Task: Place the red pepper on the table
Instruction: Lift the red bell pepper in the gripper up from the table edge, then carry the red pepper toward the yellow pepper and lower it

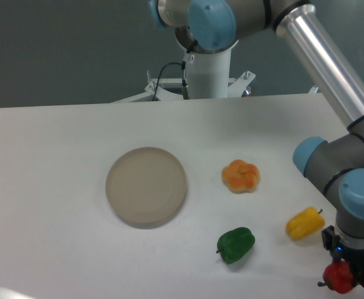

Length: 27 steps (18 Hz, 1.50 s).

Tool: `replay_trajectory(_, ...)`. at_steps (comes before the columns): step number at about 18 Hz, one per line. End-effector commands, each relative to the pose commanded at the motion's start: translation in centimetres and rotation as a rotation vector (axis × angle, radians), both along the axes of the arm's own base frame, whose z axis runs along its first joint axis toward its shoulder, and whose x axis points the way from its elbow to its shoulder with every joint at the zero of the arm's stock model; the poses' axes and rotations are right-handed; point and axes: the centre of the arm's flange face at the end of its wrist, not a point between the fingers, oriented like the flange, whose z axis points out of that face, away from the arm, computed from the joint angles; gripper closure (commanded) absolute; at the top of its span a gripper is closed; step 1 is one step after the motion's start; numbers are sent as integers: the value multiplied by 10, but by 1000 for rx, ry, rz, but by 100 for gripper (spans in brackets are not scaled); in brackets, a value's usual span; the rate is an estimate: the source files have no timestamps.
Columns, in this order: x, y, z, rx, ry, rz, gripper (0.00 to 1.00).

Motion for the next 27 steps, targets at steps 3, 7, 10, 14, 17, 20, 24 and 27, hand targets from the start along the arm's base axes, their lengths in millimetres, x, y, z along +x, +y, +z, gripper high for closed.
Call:
replay_trajectory(3,1,-9,12,-13,-30,6,57)
replay_trajectory(7,0,-40,39,-25,-68,-48,57)
replay_trajectory(10,-2,-79,50,-22,-93,-107,57)
replay_trajectory(14,-1,-130,47,-59,-123,-167,57)
replay_trajectory(17,6,-164,36,-89,-157,-240,57)
replay_trajectory(20,19,-184,28,-104,-186,-263,57)
replay_trajectory(24,37,-199,6,-118,-222,-357,57)
replay_trajectory(27,44,-198,-6,-45,-252,-418,57)
